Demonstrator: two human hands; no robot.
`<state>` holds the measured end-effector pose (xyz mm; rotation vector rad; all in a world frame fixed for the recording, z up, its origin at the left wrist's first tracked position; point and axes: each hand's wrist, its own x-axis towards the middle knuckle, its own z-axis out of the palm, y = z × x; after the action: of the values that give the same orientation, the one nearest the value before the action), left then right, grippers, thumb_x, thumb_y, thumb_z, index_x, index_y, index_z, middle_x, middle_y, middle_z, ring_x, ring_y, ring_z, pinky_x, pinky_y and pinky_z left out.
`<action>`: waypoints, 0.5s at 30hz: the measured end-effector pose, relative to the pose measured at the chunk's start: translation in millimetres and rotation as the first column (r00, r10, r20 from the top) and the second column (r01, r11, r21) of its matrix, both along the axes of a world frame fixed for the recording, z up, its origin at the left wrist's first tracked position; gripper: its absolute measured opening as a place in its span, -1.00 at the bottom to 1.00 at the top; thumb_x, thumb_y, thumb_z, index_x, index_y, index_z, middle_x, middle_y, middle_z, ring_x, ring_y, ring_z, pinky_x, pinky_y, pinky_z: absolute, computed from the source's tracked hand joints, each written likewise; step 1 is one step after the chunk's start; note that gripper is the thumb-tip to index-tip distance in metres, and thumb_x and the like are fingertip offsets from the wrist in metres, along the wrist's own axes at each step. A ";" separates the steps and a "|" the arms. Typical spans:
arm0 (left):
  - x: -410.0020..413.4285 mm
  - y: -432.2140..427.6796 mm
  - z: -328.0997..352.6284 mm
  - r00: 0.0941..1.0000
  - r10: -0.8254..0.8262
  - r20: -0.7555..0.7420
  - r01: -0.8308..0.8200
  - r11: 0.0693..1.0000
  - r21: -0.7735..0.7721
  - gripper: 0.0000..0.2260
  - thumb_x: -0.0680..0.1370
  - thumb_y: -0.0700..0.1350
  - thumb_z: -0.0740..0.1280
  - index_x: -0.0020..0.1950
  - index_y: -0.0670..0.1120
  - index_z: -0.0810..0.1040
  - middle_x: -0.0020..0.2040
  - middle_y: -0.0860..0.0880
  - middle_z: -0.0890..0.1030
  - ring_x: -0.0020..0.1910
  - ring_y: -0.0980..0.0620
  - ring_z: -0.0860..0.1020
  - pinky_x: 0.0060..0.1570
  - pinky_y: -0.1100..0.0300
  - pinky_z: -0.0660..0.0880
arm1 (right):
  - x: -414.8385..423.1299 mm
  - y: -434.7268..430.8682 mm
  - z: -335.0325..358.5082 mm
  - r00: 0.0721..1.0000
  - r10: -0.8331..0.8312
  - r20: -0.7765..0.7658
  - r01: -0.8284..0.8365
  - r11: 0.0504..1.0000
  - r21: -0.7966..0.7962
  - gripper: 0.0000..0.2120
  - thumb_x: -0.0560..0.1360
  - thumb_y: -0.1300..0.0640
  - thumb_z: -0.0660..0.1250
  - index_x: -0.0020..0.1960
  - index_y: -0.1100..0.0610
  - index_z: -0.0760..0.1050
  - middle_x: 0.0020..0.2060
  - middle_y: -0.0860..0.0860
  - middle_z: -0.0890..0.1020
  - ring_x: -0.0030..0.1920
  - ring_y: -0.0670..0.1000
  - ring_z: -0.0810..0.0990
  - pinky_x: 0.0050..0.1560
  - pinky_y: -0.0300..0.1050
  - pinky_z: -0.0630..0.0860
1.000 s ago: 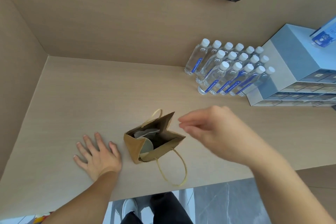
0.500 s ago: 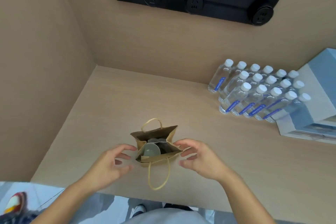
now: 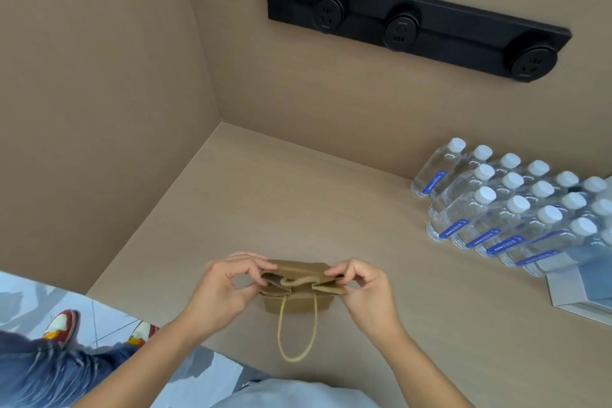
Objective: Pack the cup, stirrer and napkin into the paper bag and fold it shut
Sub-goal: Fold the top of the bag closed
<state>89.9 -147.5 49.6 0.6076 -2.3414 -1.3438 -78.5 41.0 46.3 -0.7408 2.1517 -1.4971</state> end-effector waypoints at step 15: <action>-20.3 2.1 -24.6 0.973 -0.149 0.176 0.182 0.965 -0.189 -0.72 0.50 -0.06 0.40 0.13 0.13 0.38 0.11 0.16 0.49 0.11 0.26 0.45 0.13 0.28 0.41 | 13.5 -17.9 -13.4 0.974 0.078 -0.214 -0.036 0.981 0.193 -0.22 0.26 0.36 0.50 0.32 -0.22 0.41 0.01 -0.08 0.34 0.02 -0.24 0.43 0.04 -0.56 0.34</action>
<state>69.6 -145.4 25.0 0.4815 -2.6708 -1.1374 -65.0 23.0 32.8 -0.9302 2.3719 -1.2100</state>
